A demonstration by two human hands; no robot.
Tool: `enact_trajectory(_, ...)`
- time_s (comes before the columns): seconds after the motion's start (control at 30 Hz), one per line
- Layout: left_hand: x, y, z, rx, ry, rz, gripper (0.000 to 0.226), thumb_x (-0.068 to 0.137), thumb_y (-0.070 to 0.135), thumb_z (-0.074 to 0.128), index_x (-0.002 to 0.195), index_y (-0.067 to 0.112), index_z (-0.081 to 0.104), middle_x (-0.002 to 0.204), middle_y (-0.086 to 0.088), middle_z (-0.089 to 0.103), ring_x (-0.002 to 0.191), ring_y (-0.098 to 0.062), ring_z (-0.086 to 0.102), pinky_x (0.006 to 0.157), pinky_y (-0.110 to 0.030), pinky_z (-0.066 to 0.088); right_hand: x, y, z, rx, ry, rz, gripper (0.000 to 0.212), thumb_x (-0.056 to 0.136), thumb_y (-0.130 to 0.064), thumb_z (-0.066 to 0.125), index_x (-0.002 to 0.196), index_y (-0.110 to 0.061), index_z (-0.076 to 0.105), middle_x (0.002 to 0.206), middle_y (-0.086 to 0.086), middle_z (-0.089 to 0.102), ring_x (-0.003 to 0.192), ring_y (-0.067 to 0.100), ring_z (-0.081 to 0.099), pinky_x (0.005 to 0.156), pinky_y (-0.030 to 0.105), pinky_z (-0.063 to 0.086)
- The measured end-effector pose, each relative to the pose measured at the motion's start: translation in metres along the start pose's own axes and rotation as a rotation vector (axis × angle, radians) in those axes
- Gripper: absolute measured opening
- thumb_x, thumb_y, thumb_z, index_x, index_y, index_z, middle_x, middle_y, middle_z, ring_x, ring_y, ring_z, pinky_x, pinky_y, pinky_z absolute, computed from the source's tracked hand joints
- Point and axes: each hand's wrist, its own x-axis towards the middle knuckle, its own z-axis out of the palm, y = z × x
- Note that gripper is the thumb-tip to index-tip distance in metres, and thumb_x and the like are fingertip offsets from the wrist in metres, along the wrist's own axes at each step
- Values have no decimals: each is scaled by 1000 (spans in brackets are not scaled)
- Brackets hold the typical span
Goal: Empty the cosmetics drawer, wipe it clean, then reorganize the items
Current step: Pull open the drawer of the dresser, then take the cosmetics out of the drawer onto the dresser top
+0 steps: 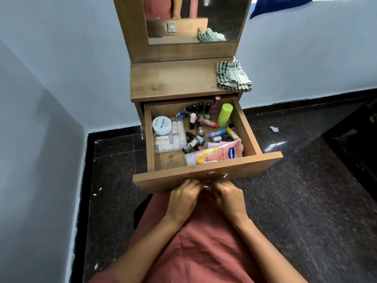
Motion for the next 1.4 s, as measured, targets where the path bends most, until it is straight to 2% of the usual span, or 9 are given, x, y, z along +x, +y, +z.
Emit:
enact_trajectory(0.3, -8, 8, -2, 26, -39, 25, 26, 75, 25, 44, 78, 24, 70, 77, 14, 68, 71, -4, 63, 49, -17, 47, -8, -3, -2, -1, -121, 49, 20, 57, -22, 83, 66, -20, 65, 66, -4, 69, 60, 19, 66, 40, 22, 44)
enact_trajectory(0.43, -6, 11, -8, -22, -16, 33, 26, 78, 23, 44, 82, 22, 70, 80, 11, 69, 77, -4, 57, 53, -18, 48, -4, -2, -14, 48, -171, 3, 9, 71, -27, 69, 73, -19, 66, 74, -2, 70, 68, 21, 67, 48, 27, 49)
enact_trajectory(0.57, 4, 22, -28, -157, 153, 139, 20, 83, 17, 50, 88, 15, 69, 88, 4, 69, 88, -5, 52, 73, -21, 46, 14, -8, -48, 115, -116, -94, 19, 78, -31, 48, 77, -21, 64, 75, -6, 69, 73, 14, 64, 54, 25, 44)
enact_trajectory(0.67, 27, 25, -51, -238, 215, 110, 20, 82, 14, 52, 95, 15, 66, 93, 0, 69, 91, -9, 54, 76, -22, 45, 38, -13, -75, 214, -76, -99, 20, 80, -29, 49, 82, -20, 66, 80, -5, 71, 75, 11, 64, 58, 26, 46)
enact_trajectory(0.77, 67, 18, -69, -298, 72, -82, 16, 85, 13, 56, 98, 15, 66, 98, -1, 67, 94, -12, 57, 76, -27, 47, 70, -10, -85, 317, -56, -49, 9, 80, -18, 63, 82, -12, 69, 82, 2, 72, 76, 17, 66, 64, 30, 50)
enact_trajectory(0.83, 93, 5, -67, -313, -107, -173, 14, 86, 14, 60, 99, 15, 66, 101, -1, 66, 94, -15, 58, 77, -32, 48, 95, -2, -80, 307, -172, 15, 9, 81, -12, 66, 89, -8, 69, 90, 7, 71, 84, 23, 65, 72, 36, 51)
enact_trajectory(1.0, 123, -18, -45, -237, -494, -111, 26, 83, 15, 65, 108, 10, 63, 108, -8, 64, 100, -23, 59, 82, -35, 48, 132, 26, -55, 90, -508, 22, 31, 80, -6, 61, 111, -8, 63, 120, 9, 61, 113, 25, 55, 89, 31, 42)
enact_trajectory(1.17, 127, -22, -31, -102, -639, -54, 40, 82, 21, 65, 120, 11, 56, 115, -8, 60, 105, -24, 56, 87, -39, 48, 148, 38, -42, -6, -712, -31, 41, 77, -8, 67, 117, -3, 58, 121, 17, 54, 112, 31, 51, 92, 34, 39)
enact_trajectory(1.4, 131, -28, -26, -103, -701, -33, 50, 81, 25, 66, 126, 10, 52, 120, -11, 59, 111, -25, 54, 91, -39, 46, 160, 44, -43, -74, -868, -76, 41, 78, -13, 66, 118, -10, 59, 119, 7, 63, 110, 23, 56, 89, 27, 42)
